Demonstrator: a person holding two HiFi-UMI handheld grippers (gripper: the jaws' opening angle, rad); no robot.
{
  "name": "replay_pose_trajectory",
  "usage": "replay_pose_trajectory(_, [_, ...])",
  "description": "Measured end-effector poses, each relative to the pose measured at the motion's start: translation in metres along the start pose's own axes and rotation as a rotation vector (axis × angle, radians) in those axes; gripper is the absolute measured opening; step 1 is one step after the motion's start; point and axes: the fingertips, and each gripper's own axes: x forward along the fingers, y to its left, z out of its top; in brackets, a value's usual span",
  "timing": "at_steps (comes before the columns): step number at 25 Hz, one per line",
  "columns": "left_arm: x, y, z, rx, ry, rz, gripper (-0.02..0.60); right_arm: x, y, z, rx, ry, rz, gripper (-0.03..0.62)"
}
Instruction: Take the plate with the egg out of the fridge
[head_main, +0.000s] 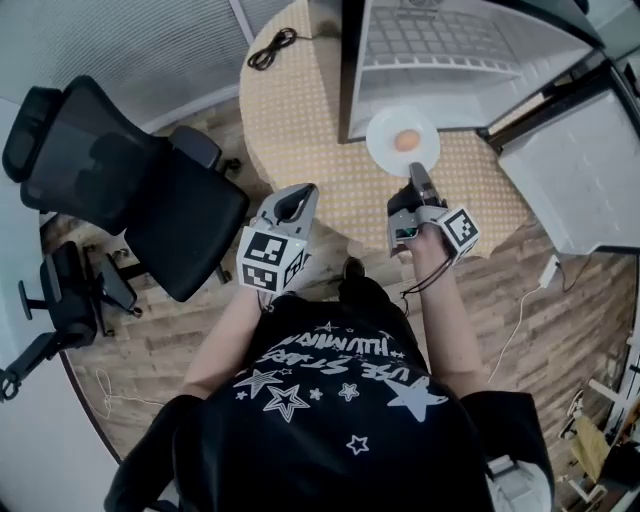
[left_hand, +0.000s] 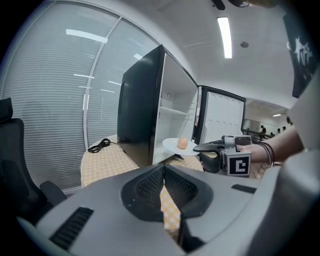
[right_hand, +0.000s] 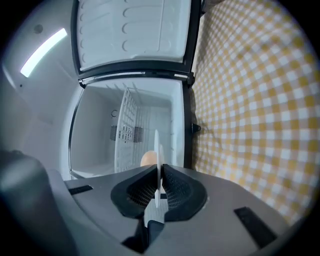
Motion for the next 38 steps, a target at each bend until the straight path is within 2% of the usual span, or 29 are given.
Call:
replay_pose_trajectory(10, [-0.052, -0.017, 0.003, 0.029, -0.067, -0.176, 0.009, -0.097, 0.025, -0.051, -0.023, -0.151, -0.017, 0.041])
replay_pose_trajectory(17, [-0.096, -0.023, 0.004, 0.05, -0.104, -0.283, 0.009, -0.147, 0.051, -0.113, -0.058, -0.223, 0.035, 0.041])
replay_pose_trajectory(24, [-0.129, -0.027, -0.005, 0.058, -0.102, -0.389, 0.009, -0.194, 0.045, -0.167, -0.006, -0.319, 0.002, 0.041])
replay_pose_trajectory(31, [-0.145, -0.048, -0.017, 0.055, -0.091, -0.442, 0.009, -0.234, 0.032, -0.18, 0.012, -0.359, -0.045, 0.041])
replay_pose_trajectory(38, [-0.165, -0.07, -0.025, 0.069, -0.082, -0.422, 0.009, -0.261, 0.035, -0.186, 0.027, -0.347, -0.016, 0.041])
